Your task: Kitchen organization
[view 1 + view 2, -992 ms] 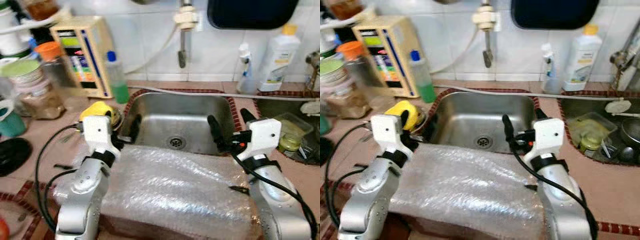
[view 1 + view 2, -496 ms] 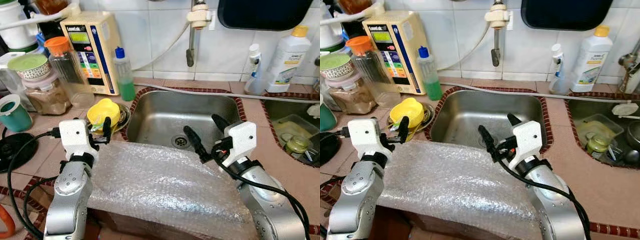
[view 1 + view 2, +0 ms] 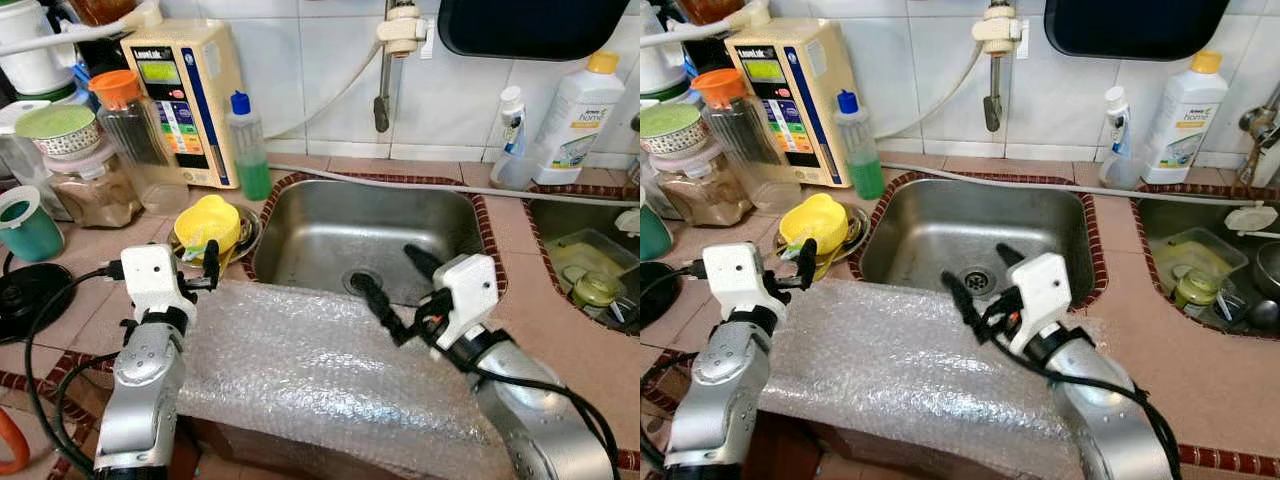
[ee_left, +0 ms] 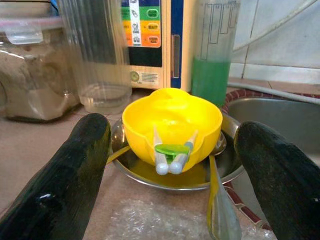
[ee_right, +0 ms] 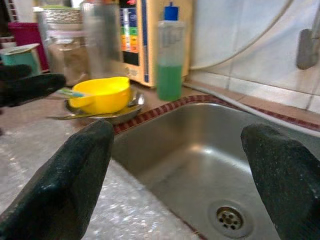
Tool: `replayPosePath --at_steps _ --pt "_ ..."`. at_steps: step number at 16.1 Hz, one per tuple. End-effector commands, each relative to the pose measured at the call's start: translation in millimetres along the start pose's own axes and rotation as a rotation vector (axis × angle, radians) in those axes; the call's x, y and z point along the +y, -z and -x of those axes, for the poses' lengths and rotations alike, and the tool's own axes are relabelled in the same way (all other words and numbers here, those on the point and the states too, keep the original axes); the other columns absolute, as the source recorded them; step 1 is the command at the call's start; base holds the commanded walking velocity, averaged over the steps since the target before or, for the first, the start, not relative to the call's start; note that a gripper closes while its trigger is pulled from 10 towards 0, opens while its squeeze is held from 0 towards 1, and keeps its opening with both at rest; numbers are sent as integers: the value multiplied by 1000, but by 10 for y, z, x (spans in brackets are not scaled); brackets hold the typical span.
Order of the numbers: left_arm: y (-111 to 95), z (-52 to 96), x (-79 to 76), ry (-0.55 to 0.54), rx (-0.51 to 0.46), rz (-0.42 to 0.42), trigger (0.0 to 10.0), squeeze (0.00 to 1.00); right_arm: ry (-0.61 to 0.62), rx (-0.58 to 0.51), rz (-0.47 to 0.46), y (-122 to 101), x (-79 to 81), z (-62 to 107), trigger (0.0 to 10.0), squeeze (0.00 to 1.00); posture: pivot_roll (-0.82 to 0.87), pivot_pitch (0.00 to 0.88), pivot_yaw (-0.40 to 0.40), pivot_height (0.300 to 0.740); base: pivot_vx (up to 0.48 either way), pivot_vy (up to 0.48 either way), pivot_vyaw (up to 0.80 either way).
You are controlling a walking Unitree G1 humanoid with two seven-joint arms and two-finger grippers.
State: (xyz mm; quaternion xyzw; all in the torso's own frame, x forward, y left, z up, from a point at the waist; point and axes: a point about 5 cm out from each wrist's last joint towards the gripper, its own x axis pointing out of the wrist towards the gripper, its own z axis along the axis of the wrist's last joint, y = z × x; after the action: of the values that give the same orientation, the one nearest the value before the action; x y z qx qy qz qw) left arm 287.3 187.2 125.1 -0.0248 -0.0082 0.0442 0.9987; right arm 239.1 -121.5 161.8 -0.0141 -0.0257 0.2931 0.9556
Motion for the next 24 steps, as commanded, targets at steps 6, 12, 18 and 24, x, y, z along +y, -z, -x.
replayPosePath --at_steps 6,12,18,24 --pt "97 -127 -71 29 0 36 10000 0 -159 38 -103 -48 140 130 10000 0 -17 0 72 740 0 0 0" --pt "145 -172 -28 12 -1 45 3137 0 -209 61 -121 -42 189 170 10000 0 -17 0 68 740 0 0 0" --pt "158 -185 4 7 -11 47 0 0 -262 65 -153 -56 232 188 10000 0 -12 0 70 740 0 0 0" --pt "162 -190 1 16 -14 45 0 0 -257 68 -156 -40 234 192 10000 0 -11 0 75 740 0 0 0"
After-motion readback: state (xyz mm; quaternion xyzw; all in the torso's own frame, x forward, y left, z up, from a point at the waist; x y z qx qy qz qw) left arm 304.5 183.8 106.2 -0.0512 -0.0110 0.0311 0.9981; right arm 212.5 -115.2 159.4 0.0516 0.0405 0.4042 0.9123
